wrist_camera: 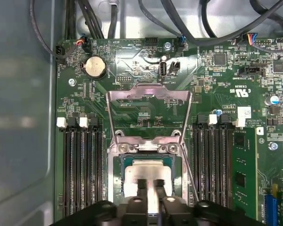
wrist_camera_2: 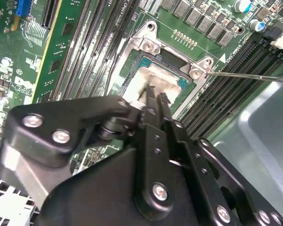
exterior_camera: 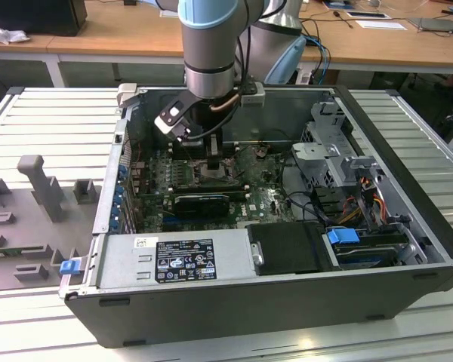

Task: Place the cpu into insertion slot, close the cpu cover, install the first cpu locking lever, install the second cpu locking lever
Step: 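Place the cpu into insertion slot, then close the cpu cover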

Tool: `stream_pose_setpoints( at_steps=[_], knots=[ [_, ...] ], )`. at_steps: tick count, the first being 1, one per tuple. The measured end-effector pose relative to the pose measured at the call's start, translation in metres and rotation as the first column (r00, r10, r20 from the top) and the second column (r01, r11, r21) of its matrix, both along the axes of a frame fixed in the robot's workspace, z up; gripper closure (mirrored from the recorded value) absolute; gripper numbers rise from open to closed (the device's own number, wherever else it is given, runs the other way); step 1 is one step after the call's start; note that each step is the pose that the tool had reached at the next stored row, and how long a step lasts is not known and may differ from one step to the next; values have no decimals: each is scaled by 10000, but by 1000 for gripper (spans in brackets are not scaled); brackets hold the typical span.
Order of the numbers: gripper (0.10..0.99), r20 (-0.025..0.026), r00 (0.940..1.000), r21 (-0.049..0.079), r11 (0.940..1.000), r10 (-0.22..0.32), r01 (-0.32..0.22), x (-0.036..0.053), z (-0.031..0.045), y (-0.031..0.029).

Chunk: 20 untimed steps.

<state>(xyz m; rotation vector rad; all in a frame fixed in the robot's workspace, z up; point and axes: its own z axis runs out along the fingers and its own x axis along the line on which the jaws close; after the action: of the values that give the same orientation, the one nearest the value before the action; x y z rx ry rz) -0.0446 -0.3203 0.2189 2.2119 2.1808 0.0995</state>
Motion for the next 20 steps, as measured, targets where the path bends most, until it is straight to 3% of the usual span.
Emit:
stream_pose_setpoints(
  at_steps=[1,2,13,17,20],
  knots=[
    [925,-2,10000,-1,10000,0,0,0,7,0],
    [980,-4,10000,0,10000,0,0,0,14,0],
    [980,-7,10000,1,10000,1,-1,2,101,-2],
    [980,-35,10000,0,10000,-7,7,109,102,-10],
    [980,-36,10000,0,10000,-9,9,125,103,-10]
  ],
)
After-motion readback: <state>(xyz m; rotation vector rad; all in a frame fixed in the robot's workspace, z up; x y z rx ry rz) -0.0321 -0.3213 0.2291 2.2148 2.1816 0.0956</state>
